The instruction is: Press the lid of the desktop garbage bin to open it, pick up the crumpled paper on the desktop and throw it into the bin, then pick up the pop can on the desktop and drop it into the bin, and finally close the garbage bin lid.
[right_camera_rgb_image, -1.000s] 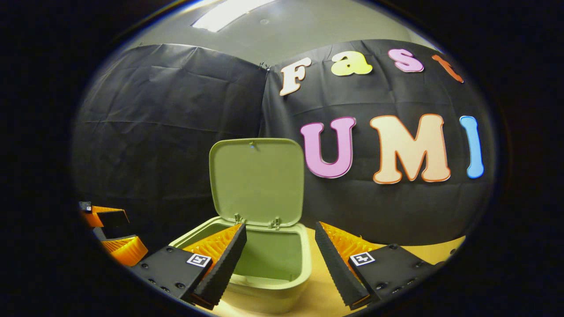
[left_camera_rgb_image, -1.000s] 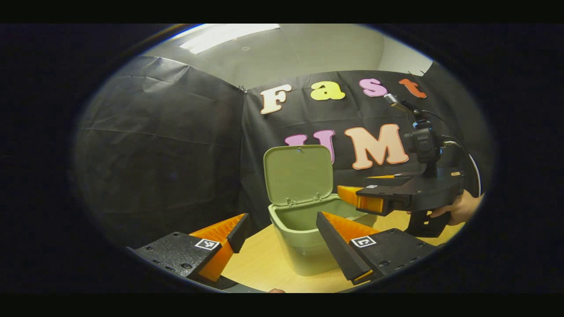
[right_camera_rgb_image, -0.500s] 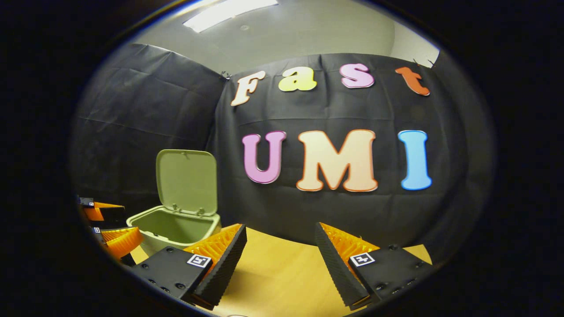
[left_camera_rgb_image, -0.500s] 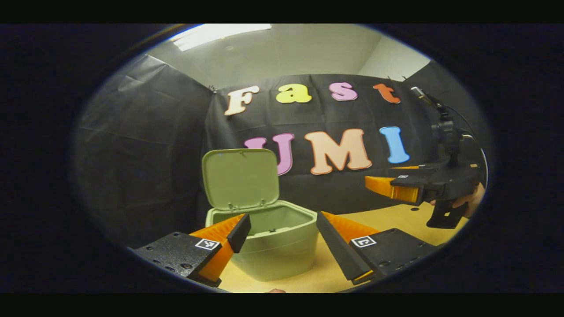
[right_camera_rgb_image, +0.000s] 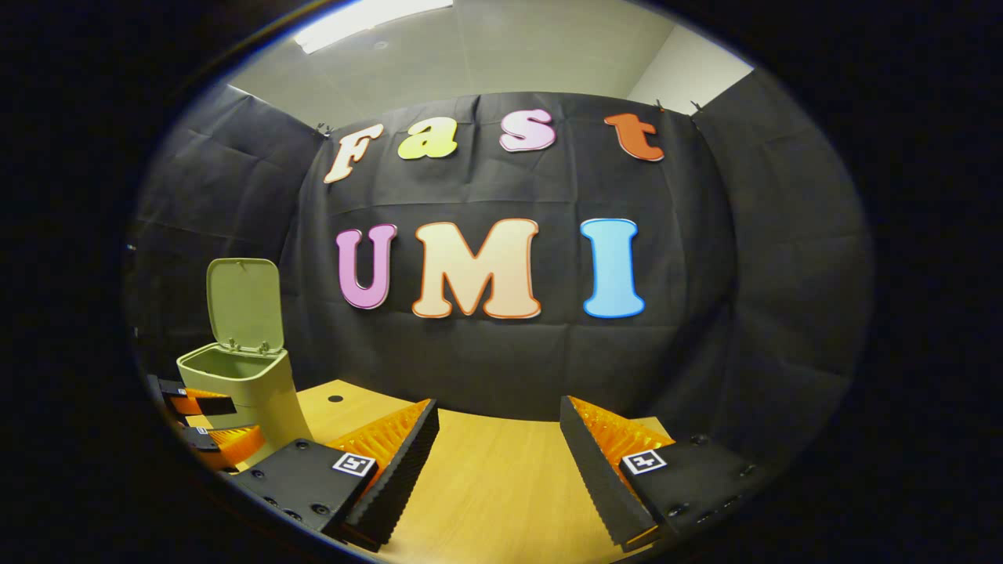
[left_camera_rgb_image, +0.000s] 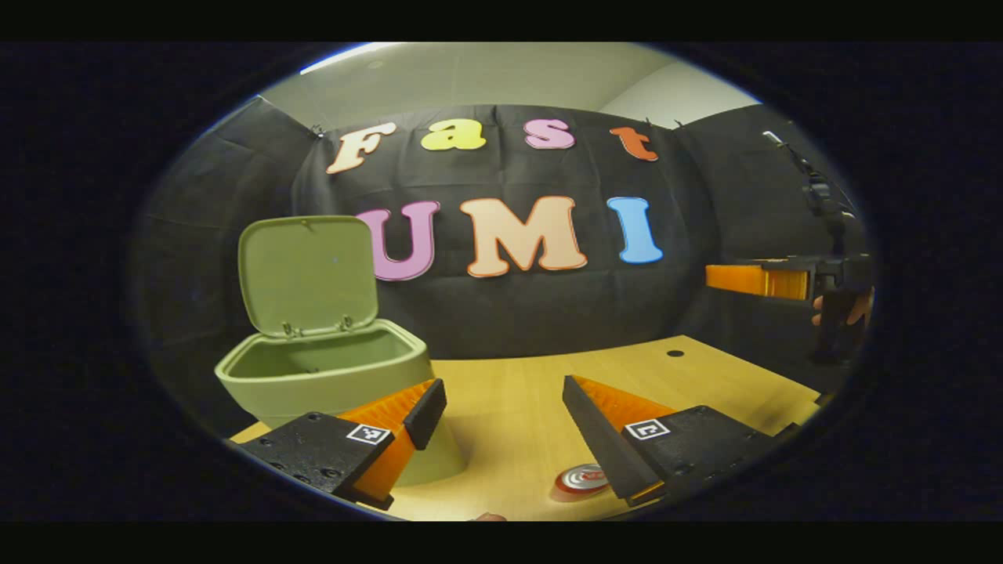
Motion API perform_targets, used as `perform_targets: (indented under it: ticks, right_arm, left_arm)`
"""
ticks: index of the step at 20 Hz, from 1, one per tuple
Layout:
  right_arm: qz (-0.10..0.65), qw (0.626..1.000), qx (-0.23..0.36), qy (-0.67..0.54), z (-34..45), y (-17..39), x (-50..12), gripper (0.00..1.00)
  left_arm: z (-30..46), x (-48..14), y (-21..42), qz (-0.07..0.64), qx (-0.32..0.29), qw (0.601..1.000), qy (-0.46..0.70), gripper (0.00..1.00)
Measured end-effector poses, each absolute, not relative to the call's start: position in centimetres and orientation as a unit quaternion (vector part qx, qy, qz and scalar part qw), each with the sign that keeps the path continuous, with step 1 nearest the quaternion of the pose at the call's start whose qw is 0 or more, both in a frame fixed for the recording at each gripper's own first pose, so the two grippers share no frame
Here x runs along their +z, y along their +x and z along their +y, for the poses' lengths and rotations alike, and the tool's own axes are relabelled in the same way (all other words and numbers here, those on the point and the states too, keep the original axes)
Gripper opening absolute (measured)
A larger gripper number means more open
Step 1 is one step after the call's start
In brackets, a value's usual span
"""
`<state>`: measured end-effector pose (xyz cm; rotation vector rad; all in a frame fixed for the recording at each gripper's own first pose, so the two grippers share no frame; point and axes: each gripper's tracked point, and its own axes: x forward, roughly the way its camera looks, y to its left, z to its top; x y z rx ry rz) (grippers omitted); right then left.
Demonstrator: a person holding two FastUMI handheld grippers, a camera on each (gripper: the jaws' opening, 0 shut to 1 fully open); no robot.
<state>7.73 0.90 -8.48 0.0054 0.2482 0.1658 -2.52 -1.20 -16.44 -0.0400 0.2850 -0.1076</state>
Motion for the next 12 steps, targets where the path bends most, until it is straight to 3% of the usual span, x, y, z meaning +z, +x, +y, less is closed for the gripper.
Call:
perform_targets:
  ticks: [2,3,9,10,12]
  right_arm:
    - [0.138,0.988,0.063,0.003,-1.6,6.8,-9.5,0.98]
    - [0.144,0.988,0.056,0.002,-2.6,6.2,-10.0,0.98]
    - [0.167,0.985,0.034,-0.001,-6.9,4.0,-11.2,0.98]
    - [0.168,0.985,0.030,-0.003,-7.5,3.6,-11.1,0.98]
    - [0.170,0.985,0.023,-0.006,-8.3,3.1,-11.3,0.98]
  left_arm:
    - [-3.1,-18.9,-3.1,0.169,-0.066,0.983,-0.027,0.98]
    - [-4.0,-20.1,-3.6,0.182,-0.072,0.980,-0.028,0.93]
    - [-7.4,-26.5,-6.2,0.241,-0.082,0.967,-0.033,0.93]
    - [-7.8,-27.5,-6.6,0.250,-0.080,0.964,-0.031,0.98]
    - [-8.2,-29.1,-7.1,0.264,-0.077,0.961,-0.022,0.93]
